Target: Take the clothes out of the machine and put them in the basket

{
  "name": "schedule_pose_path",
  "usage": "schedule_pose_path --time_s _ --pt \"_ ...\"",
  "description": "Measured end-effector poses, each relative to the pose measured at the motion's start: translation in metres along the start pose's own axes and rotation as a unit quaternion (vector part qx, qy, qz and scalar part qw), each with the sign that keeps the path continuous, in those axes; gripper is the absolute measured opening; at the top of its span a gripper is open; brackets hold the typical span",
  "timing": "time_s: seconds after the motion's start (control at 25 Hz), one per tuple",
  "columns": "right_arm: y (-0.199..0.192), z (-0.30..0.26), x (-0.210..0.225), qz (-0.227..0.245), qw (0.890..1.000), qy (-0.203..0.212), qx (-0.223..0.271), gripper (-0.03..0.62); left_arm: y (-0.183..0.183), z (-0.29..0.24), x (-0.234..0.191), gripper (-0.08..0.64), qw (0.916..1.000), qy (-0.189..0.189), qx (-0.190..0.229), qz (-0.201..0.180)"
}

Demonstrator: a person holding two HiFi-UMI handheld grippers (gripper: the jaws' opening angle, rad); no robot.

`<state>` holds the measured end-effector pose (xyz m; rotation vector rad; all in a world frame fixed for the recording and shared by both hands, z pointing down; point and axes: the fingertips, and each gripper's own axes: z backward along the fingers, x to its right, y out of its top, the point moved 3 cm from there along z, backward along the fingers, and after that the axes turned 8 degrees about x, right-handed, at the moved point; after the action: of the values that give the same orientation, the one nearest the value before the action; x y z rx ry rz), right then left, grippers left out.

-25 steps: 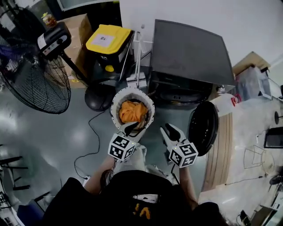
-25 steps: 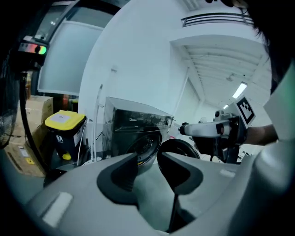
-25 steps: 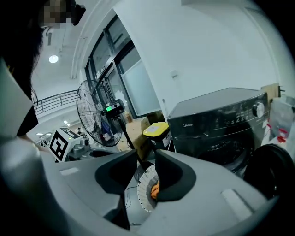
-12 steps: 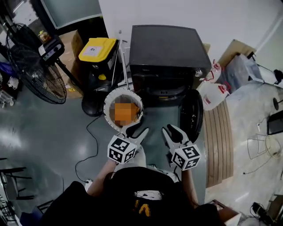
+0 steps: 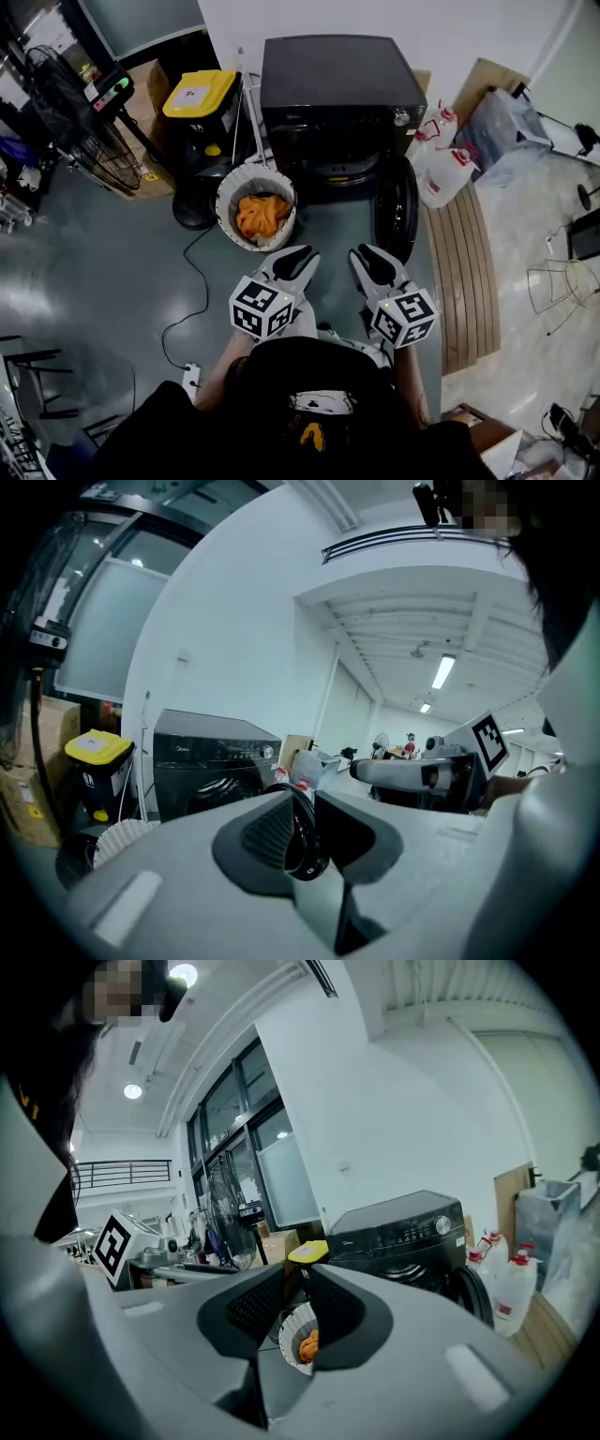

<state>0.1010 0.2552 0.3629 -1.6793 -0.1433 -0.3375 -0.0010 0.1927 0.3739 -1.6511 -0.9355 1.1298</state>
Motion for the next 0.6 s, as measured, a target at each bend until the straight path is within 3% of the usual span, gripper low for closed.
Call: schedule_pose_path --time_s 0.36,0.6 --pt "0.002 0.032 -0.024 0.003 1.0 0.008 0.019 0.012 -0.009 0.033 0.035 0.043 0.9999 0.009 0.006 -0.008" --pt "0.0 0.042 -0.038 0.006 1.0 0.017 0.022 0.006 -0.015 0.044 0.047 0.023 0.9998 0.005 -0.004 -0.017"
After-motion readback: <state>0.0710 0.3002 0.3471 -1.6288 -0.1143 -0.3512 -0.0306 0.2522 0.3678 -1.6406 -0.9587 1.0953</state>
